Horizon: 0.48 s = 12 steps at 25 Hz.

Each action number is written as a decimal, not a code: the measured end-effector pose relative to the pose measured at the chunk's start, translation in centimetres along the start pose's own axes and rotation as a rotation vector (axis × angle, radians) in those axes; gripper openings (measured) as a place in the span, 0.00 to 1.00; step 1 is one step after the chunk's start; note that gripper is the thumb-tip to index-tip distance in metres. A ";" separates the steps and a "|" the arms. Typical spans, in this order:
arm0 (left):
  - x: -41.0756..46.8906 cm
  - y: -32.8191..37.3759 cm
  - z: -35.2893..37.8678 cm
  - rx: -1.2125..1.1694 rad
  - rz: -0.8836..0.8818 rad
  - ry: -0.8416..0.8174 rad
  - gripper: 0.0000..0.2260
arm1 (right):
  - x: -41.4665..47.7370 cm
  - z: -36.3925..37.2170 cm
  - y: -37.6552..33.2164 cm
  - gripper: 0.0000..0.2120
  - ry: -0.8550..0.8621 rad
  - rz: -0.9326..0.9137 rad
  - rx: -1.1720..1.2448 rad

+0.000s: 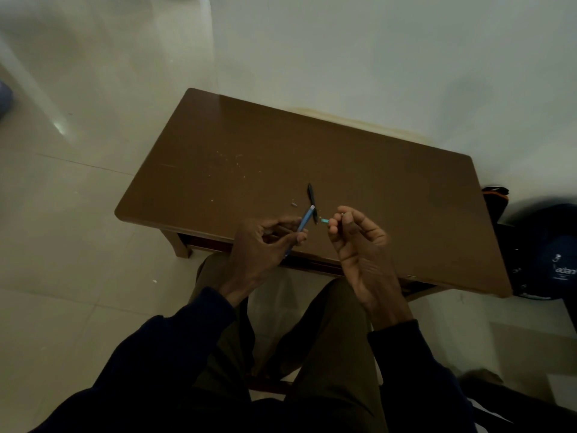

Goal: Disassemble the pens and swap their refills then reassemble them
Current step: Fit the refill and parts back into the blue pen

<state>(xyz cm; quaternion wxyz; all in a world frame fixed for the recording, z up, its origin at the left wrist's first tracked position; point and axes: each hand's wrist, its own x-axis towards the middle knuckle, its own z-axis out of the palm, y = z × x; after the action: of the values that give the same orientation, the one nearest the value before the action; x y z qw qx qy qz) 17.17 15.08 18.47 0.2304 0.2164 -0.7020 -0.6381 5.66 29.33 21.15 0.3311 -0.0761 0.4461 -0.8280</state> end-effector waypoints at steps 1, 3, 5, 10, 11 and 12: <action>0.0 0.1 0.0 0.001 0.010 -0.003 0.14 | -0.1 0.2 0.2 0.07 -0.002 0.011 0.019; 0.0 0.1 0.0 -0.005 0.027 0.005 0.13 | -0.1 0.4 0.2 0.07 -0.014 0.024 0.042; 0.1 0.1 -0.1 -0.006 0.038 0.005 0.12 | -0.2 0.4 0.0 0.07 -0.028 0.030 0.049; 0.1 0.2 -0.3 -0.024 0.042 -0.014 0.12 | -0.2 -0.2 -0.3 0.10 -0.060 0.028 -0.023; 0.2 0.2 -0.3 -0.025 0.043 -0.015 0.12 | -0.3 -0.3 -0.2 0.10 -0.060 0.024 -0.044; 0.2 0.1 -0.3 -0.020 0.045 -0.014 0.11 | -0.3 -0.5 -0.1 0.09 -0.056 0.021 -0.064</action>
<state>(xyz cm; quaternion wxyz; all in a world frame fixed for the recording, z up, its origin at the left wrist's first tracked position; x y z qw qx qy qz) 17.20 14.75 18.59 0.2421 0.1940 -0.7017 -0.6414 5.66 29.90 21.01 0.3492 -0.1050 0.4637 -0.8075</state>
